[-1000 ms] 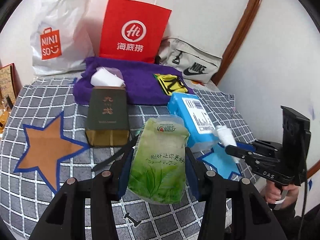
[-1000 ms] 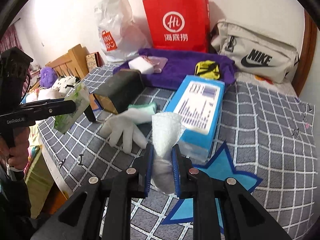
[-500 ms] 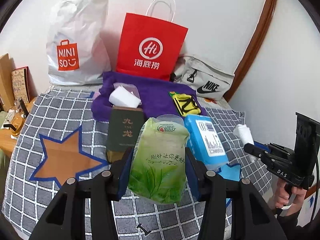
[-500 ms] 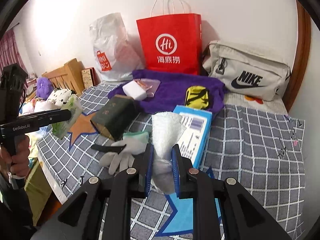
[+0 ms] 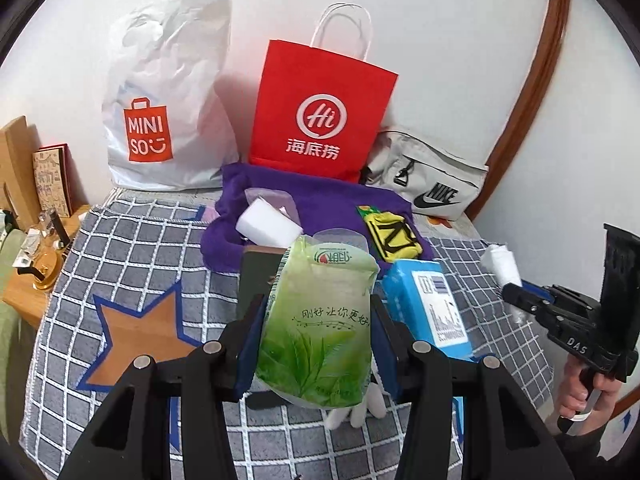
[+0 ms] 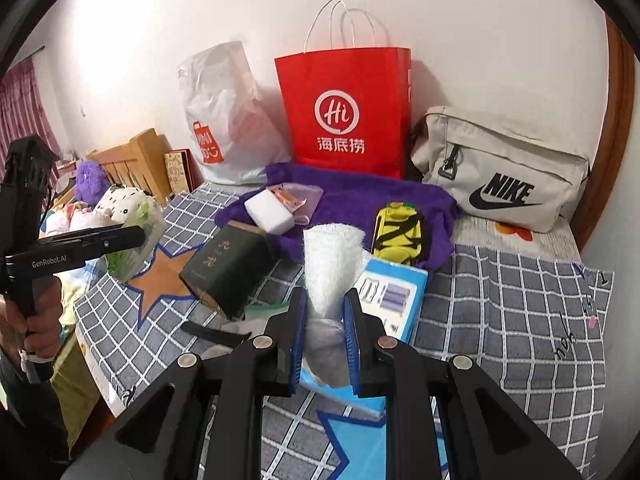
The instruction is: Organize soft objects
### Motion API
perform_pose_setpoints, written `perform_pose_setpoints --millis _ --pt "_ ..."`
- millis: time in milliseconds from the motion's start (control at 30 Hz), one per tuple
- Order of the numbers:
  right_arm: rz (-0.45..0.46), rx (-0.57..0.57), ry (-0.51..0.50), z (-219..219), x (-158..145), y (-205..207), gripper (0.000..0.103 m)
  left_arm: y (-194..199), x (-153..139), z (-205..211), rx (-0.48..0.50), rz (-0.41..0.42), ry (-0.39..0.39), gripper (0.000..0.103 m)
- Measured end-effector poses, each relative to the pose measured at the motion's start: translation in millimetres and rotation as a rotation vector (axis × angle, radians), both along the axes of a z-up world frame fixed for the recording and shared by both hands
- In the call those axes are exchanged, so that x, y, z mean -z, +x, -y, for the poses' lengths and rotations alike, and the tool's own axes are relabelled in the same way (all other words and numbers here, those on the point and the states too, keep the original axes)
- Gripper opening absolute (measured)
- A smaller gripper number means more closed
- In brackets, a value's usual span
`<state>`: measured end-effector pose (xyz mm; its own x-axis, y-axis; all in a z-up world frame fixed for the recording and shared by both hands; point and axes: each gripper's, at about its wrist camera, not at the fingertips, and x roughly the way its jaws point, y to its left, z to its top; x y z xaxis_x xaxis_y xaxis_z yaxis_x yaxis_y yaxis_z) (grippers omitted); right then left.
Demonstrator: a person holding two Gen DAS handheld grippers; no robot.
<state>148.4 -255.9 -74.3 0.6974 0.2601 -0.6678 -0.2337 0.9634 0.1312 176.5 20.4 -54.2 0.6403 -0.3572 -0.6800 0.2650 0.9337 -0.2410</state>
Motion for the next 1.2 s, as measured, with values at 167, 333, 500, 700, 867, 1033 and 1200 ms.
perform_pose_setpoints --millis 167,333,500,700,867,1033,1200 --pt "0.010 0.007 -0.005 4 -5 16 0.018 15 1 1 -0.022 -0.006 0.018 0.047" --pt "0.014 0.010 -0.014 7 -7 33 0.018 31 3 1 -0.034 -0.012 0.020 0.047" --pt "0.016 0.016 -0.015 11 -8 51 0.018 50 4 3 -0.047 -0.014 0.037 0.047" --pt "0.013 0.023 -0.011 16 -7 75 0.018 74 8 5 -0.061 -0.027 0.043 0.047" --pt "0.012 0.032 -0.001 22 -5 97 0.018 94 12 9 -0.067 -0.038 0.055 0.047" --pt "0.011 0.043 0.009 28 0 117 0.018 115 15 9 -0.076 -0.051 0.050 0.047" --pt "0.013 0.054 0.022 35 1 139 0.018 130 16 9 -0.085 -0.058 0.056 0.047"
